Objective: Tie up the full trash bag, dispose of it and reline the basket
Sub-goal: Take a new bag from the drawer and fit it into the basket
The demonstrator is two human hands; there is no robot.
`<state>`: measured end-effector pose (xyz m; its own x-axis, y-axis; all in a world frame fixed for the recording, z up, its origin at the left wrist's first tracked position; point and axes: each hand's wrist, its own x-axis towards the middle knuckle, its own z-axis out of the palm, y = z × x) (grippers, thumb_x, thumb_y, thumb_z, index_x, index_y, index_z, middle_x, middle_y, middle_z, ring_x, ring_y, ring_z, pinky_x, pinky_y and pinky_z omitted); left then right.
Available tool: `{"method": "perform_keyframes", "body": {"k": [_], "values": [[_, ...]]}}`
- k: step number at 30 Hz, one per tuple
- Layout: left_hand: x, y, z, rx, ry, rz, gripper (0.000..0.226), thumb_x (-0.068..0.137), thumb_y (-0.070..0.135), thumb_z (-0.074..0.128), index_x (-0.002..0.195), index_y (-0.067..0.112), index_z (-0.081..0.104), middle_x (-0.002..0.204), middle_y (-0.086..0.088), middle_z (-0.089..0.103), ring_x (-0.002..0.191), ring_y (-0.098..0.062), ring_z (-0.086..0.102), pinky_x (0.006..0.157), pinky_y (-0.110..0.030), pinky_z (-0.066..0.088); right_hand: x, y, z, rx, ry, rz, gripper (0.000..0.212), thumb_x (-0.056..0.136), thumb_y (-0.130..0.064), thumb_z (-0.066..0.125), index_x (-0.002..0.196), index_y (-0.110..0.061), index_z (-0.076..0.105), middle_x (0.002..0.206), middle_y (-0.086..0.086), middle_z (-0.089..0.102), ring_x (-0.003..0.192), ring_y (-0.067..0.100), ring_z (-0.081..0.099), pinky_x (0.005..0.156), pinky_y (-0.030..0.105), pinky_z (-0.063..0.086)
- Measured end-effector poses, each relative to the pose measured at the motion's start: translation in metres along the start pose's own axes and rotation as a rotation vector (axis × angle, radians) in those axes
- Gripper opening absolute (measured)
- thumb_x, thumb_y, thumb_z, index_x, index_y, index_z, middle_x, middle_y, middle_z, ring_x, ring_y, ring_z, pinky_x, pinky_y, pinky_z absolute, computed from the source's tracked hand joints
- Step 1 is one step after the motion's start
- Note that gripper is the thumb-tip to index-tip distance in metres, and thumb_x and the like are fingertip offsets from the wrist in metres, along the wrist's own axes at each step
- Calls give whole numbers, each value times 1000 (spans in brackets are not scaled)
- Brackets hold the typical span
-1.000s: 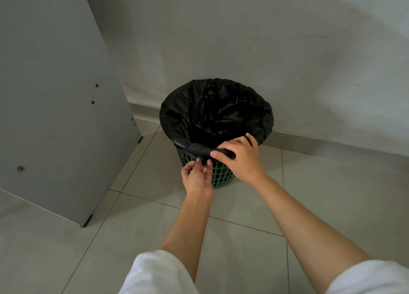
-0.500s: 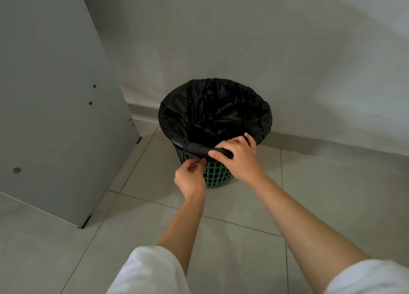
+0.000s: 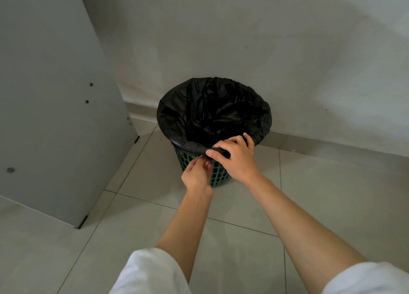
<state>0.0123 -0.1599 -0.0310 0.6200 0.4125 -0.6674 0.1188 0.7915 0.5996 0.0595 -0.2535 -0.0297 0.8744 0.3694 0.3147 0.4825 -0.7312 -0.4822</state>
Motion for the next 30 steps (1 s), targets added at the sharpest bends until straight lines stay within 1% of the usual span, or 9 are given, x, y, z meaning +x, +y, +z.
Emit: {"method": "perform_keyframes", "body": {"k": [3,7,11,15,17,19,25,28,30], "values": [[-1,2,-5,-95,-76,-71,11,91,12,55,89,4,62,80,-4,61,72,-12,56,67,-21,51,0,1,2,3,18,-10,42,84,-60,48,97,-27,69,95,-14,65,111,8,44,109,27,-6],[-3,4,-7,-169,-148,-136,32,97,32,49,102,3,60,81,-3,56,71,-12,50,68,-22,48,0,0,2,2,16,-8,47,81,-62,42,96,-27,69,94,-14,65,109,8,44,109,27,-6],[-1,2,-6,-161,-140,-115,19,96,20,52,89,5,60,75,-1,56,63,-9,49,65,-20,47,-1,0,1,1,16,-16,44,83,-61,44,97,-27,69,95,-14,65,109,8,44,109,26,-6],[2,3,-2,-76,-47,-77,9,95,8,53,90,5,61,76,-3,58,64,-10,50,61,-19,48,-1,0,1,-6,1,-14,43,84,-61,45,98,-27,69,95,-14,64,110,7,43,109,27,-6],[2,4,1,-126,-2,-105,10,96,7,51,90,5,58,74,-3,54,62,-9,47,53,-18,46,-1,-1,0,-3,2,-11,46,82,-62,42,98,-28,69,96,-15,64,110,7,43,109,27,-5],[0,3,2,-248,-31,-186,13,98,8,47,89,5,55,74,-2,52,60,-8,44,45,-16,43,-2,0,0,6,1,-7,44,83,-60,44,97,-27,69,95,-14,64,110,8,43,109,26,-5],[3,1,-4,-266,-204,-260,21,100,20,41,97,5,55,84,-3,55,69,-12,47,61,-22,40,-3,1,-2,8,-25,-18,34,88,-54,51,99,-27,69,97,-12,65,111,9,43,108,24,-7],[-1,9,-2,-292,-188,-254,18,97,16,50,88,3,57,82,-6,56,71,-13,52,66,-23,48,0,1,-2,15,-12,-12,40,86,-59,49,99,-27,69,98,-13,66,112,9,43,108,25,-7],[-1,10,0,-288,-133,-231,15,95,15,54,92,1,59,89,-7,58,79,-14,58,71,-24,51,0,-1,-1,13,-3,-9,47,82,-63,42,99,-28,69,98,-13,66,112,8,44,108,25,-6]]}}
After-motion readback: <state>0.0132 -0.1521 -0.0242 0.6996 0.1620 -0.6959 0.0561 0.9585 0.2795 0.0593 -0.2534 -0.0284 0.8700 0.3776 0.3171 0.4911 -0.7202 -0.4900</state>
